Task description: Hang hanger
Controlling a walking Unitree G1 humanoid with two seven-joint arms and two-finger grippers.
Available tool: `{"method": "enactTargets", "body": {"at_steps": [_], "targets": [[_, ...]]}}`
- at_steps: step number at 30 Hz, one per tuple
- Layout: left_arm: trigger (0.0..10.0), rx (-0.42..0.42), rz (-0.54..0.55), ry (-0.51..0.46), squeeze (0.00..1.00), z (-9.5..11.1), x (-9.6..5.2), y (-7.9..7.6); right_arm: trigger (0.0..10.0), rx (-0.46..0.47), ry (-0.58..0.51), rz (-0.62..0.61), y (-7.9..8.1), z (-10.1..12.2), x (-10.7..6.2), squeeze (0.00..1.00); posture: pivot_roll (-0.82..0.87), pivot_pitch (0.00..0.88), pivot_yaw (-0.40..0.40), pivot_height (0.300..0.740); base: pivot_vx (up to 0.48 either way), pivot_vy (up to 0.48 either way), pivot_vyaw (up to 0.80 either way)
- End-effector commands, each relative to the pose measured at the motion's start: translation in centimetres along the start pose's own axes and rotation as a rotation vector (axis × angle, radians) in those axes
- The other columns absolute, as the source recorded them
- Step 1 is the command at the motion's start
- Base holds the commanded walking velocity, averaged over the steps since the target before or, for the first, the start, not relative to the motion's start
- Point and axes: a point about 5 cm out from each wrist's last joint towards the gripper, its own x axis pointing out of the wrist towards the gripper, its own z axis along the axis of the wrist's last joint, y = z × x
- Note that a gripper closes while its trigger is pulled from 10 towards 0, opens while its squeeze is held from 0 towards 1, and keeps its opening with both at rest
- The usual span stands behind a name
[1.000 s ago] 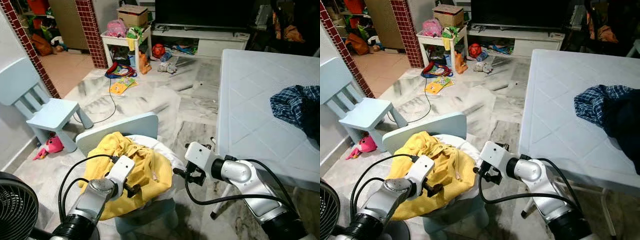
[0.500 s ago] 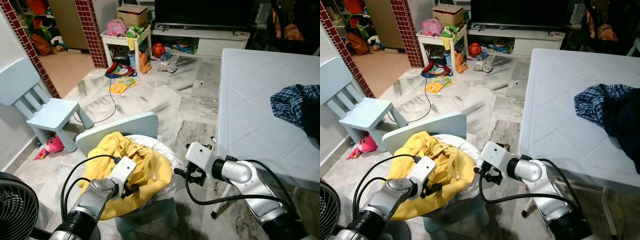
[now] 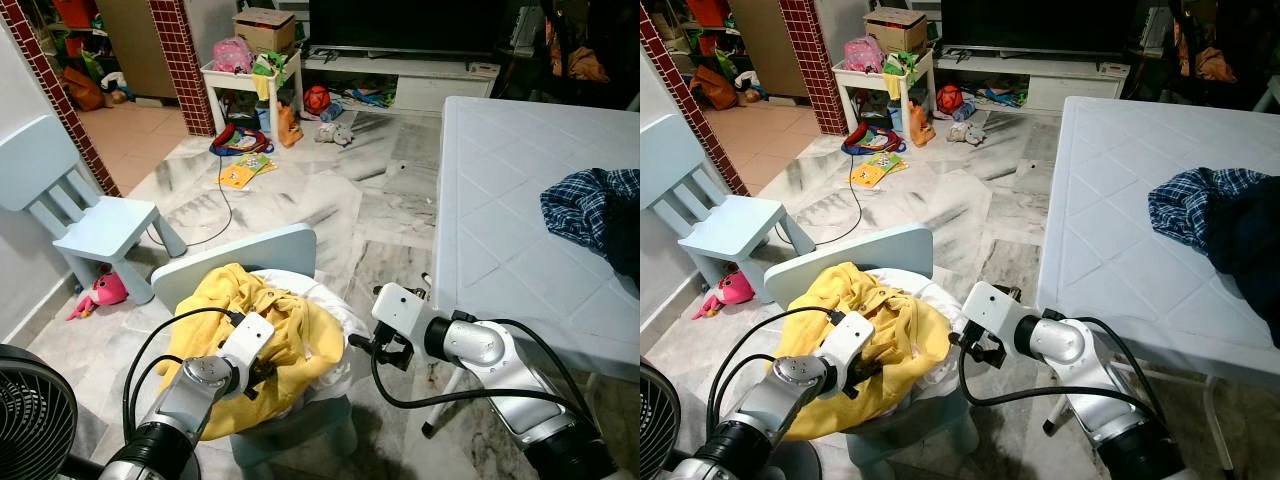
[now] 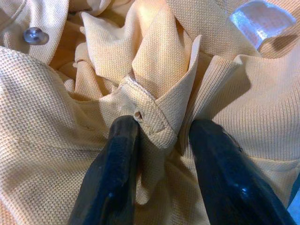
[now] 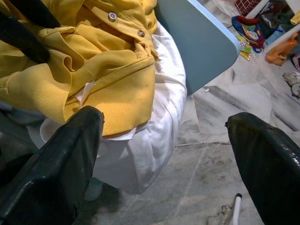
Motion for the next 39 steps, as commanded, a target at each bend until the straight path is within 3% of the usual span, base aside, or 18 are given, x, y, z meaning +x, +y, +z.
{"method": "enactTargets", "body": {"at_steps": [1, 15, 18, 19, 20, 21, 23, 25, 29, 33, 39], "targets": [[0.0, 0.009, 0.018, -0.008, 0.00, 0.3, 0.0, 0.4, 10.0, -0.010, -0.011, -0.018, -0.7, 0.4, -0.2, 0.00, -0.09, 0.007, 0.043, 0.740, 0.000, 0.000, 0.00], [0.0, -0.015, 0.150, -0.129, 0.00, 0.8, -0.7, 1.2, 10.0, -0.009, -0.006, -0.029, -0.9, 0.3, -0.2, 0.00, -0.09, 0.007, 0.043, 0.740, 0.000, 0.000, 0.00], [0.0, -0.016, 0.236, -0.221, 0.00, 1.6, -1.3, 1.9, 10.0, -0.009, -0.006, -0.031, -0.9, 0.3, -0.2, 0.00, -0.09, 0.007, 0.040, 0.740, 0.000, 0.000, 0.00], [0.0, 0.001, 0.269, -0.324, 0.00, 2.7, -2.0, 2.0, 10.0, -0.008, -0.006, -0.031, -1.0, 0.3, -0.2, 0.00, -0.09, 0.007, 0.040, 0.740, 0.000, 0.000, 0.00], [0.0, 0.008, 0.270, -0.357, 0.00, 3.1, -2.3, 2.0, 10.0, -0.009, -0.006, -0.032, -1.0, 0.3, -0.2, 0.00, -0.09, 0.007, 0.038, 0.740, 0.000, 0.000, 0.00], [0.0, 0.022, 0.226, -0.442, 0.00, 4.0, -2.7, 1.2, 10.0, -0.008, -0.005, -0.032, -1.0, 0.2, -0.2, 0.00, -0.09, 0.006, 0.037, 0.740, 0.000, 0.000, 0.00], [0.0, 0.021, 0.218, -0.471, 0.00, 4.3, -3.0, 1.0, 10.0, -0.008, -0.004, -0.033, -1.0, 0.2, -0.2, 0.00, -0.09, 0.005, 0.036, 0.740, 0.000, 0.000, 0.00], [0.0, 0.012, 0.224, -0.573, 0.00, 5.7, -3.9, 0.4, 10.0, -0.009, -0.002, -0.035, -1.1, 0.2, -0.1, 0.00, -0.09, 0.003, 0.034, 0.740, 0.000, 0.000, 0.00], [0.0, 0.012, 0.244, -0.640, 0.00, 6.9, -4.3, 0.3, 10.0, -0.008, -0.002, -0.039, -1.3, 0.2, 0.0, 0.00, -0.08, 0.000, 0.032, 0.740, 0.000, 0.000, 0.00], [0.0, 0.001, 0.282, -0.630, 0.00, 7.3, -4.3, 0.6, 10.0, -0.012, -0.005, -0.043, -1.5, 0.3, 0.1, 0.00, -0.09, 0.000, 0.033, 0.740, 0.000, 0.000, 0.00], [0.0, -0.060, 0.244, -0.464, 0.00, 4.3, -3.8, -0.5, 10.0, -0.010, -0.001, -0.051, -1.7, 0.1, -0.1, 0.00, -0.09, 0.000, 0.036, 0.740, 0.000, 0.000, 0.00]]}}
